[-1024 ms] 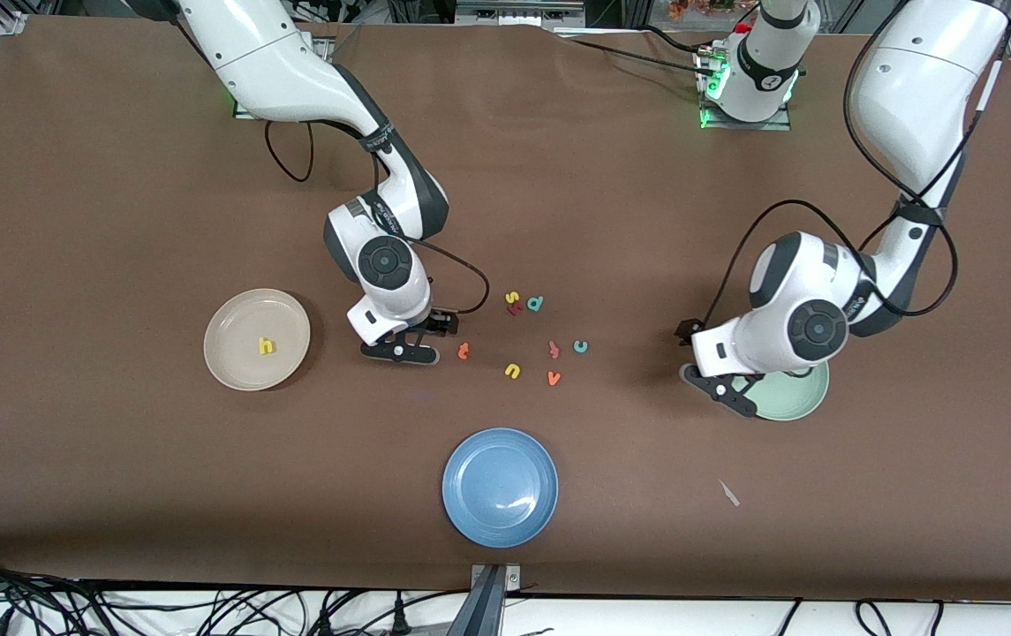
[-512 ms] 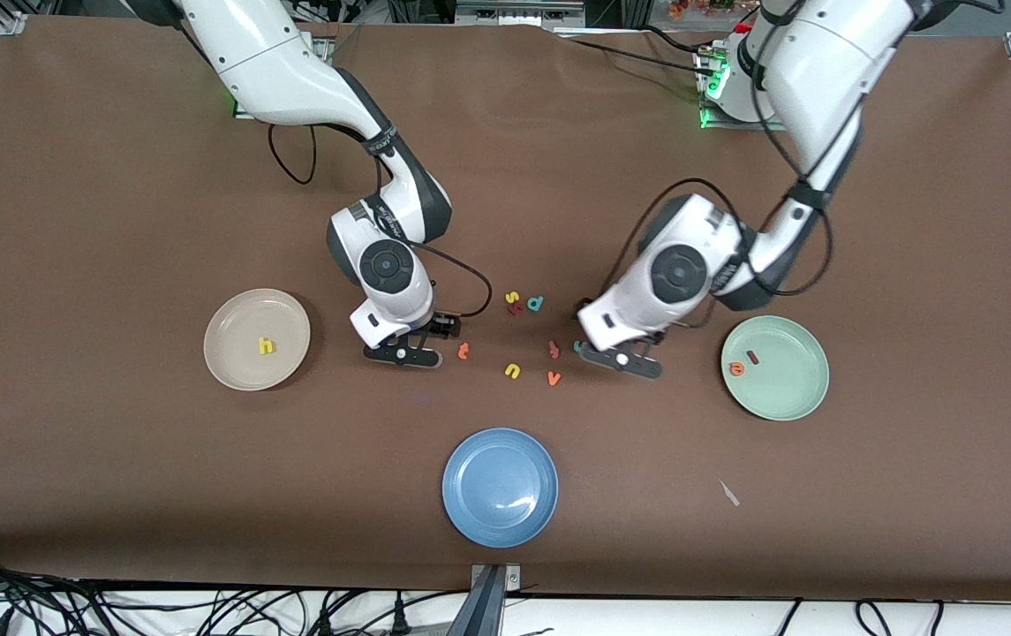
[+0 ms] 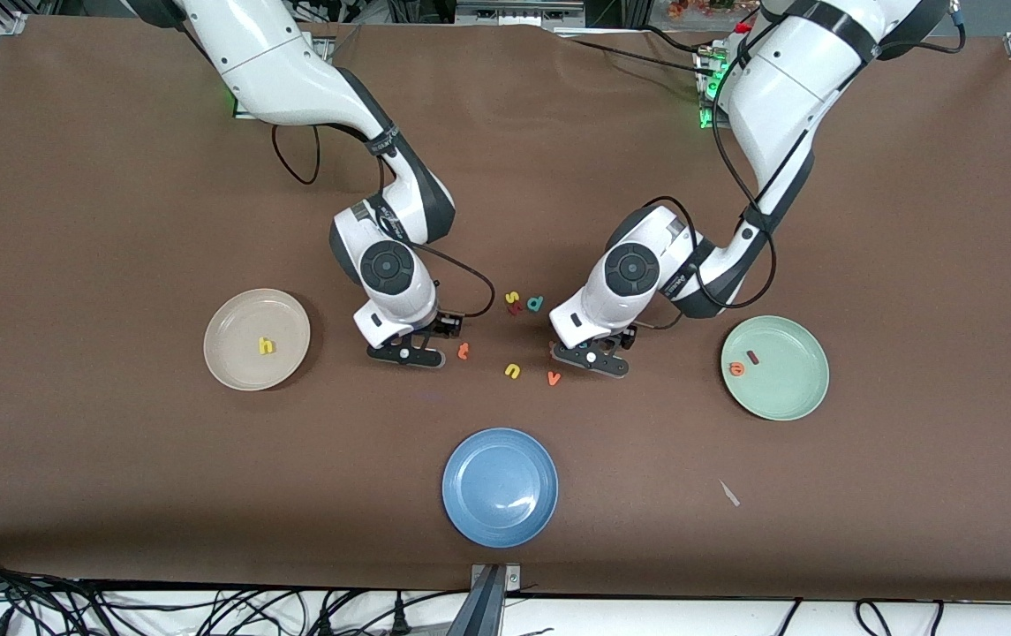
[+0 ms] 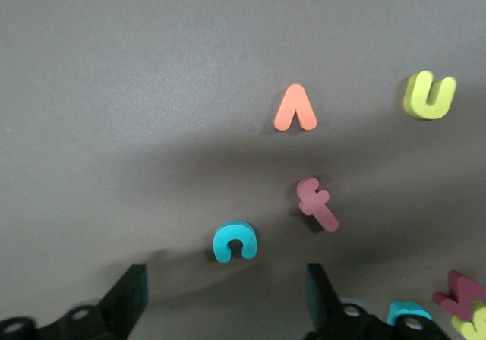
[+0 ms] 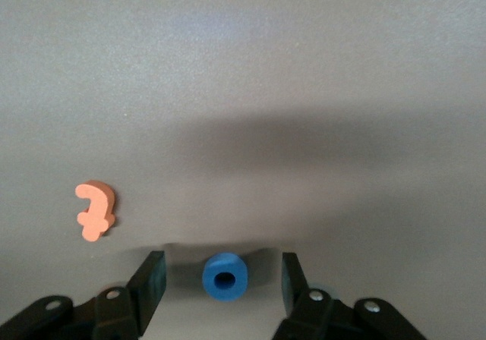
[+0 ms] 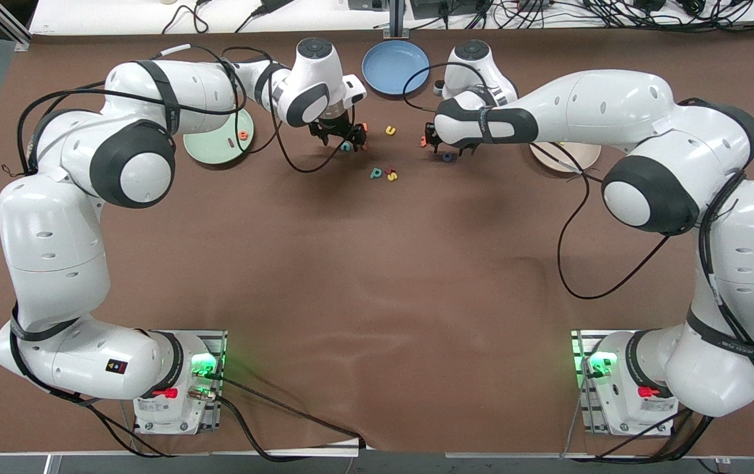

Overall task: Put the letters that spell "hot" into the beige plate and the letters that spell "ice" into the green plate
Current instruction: 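Grasp the c with the left gripper while the right gripper grasps the o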

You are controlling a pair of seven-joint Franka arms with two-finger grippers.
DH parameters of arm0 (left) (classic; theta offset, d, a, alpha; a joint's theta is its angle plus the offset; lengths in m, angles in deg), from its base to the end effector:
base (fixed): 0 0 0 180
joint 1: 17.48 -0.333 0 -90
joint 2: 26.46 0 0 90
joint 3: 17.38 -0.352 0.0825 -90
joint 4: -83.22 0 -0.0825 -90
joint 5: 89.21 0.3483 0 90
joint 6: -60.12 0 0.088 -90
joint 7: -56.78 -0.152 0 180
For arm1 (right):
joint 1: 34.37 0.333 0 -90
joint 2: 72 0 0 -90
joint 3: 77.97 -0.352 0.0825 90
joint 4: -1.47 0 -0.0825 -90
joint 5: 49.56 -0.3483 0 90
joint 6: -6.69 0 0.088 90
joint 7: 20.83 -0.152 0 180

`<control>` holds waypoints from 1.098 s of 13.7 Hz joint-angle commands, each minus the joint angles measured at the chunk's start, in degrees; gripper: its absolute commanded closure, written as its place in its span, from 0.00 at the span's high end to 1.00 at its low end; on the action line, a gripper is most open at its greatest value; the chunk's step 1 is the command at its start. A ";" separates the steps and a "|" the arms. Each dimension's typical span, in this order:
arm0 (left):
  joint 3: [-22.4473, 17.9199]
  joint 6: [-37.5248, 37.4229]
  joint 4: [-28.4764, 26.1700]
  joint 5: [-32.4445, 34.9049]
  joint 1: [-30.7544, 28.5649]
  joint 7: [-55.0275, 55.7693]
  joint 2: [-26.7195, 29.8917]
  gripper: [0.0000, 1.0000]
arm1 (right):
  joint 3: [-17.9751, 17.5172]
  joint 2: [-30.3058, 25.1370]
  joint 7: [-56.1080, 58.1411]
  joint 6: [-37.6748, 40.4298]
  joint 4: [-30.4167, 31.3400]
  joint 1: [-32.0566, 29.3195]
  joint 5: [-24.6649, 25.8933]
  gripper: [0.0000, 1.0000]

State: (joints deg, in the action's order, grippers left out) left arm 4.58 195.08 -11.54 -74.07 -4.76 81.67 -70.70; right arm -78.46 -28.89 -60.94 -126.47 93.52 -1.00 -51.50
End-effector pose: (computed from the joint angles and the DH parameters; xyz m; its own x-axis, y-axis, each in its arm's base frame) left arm 0.5826 -0.3510 0.1895 0.9653 -0.2592 -0.0333 -0.2563 -0.9639 0.0721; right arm 0.5704 0.3839 0.1899 0.9899 -0.1343 -0.0461 -0.1345 -0.9909 0.0000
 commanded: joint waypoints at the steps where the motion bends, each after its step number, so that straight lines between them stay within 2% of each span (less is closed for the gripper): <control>1: -0.07 0.30 0.89 1.91 0.29 0.42 -1.11 0.56 | -0.04 1.09 0.47 1.15 -1.97 0.29 -1.13 0.61; 2: -0.07 0.30 0.89 1.73 0.29 0.60 -1.46 0.55 | -0.12 1.18 0.47 1.15 -1.97 0.29 -1.22 0.55; 4: -0.07 0.39 2.11 1.29 0.81 0.95 -2.25 0.54 | -0.12 1.18 0.47 1.15 -1.97 0.20 -1.22 0.50; 10: -0.16 0.39 4.50 2.00 1.34 1.13 -3.57 0.54 | -0.12 1.27 0.47 1.06 -1.97 0.20 -2.71 0.47; 13: -0.16 0.39 4.50 2.08 1.34 1.04 -3.57 0.45 | -0.04 1.36 0.65 0.97 -1.97 0.20 -2.71 0.41; 15: -0.24 0.30 4.50 1.91 1.26 0.95 -3.66 0.32 | -0.04 1.44 1.00 0.97 -1.97 -0.06 -2.71 0.39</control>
State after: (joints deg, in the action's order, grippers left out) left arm 4.54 195.43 -8.79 -74.05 -3.85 81.87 -73.14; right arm -78.55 -28.72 -60.94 -126.46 93.51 -0.98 -53.19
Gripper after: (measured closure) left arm 0.546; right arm 0.604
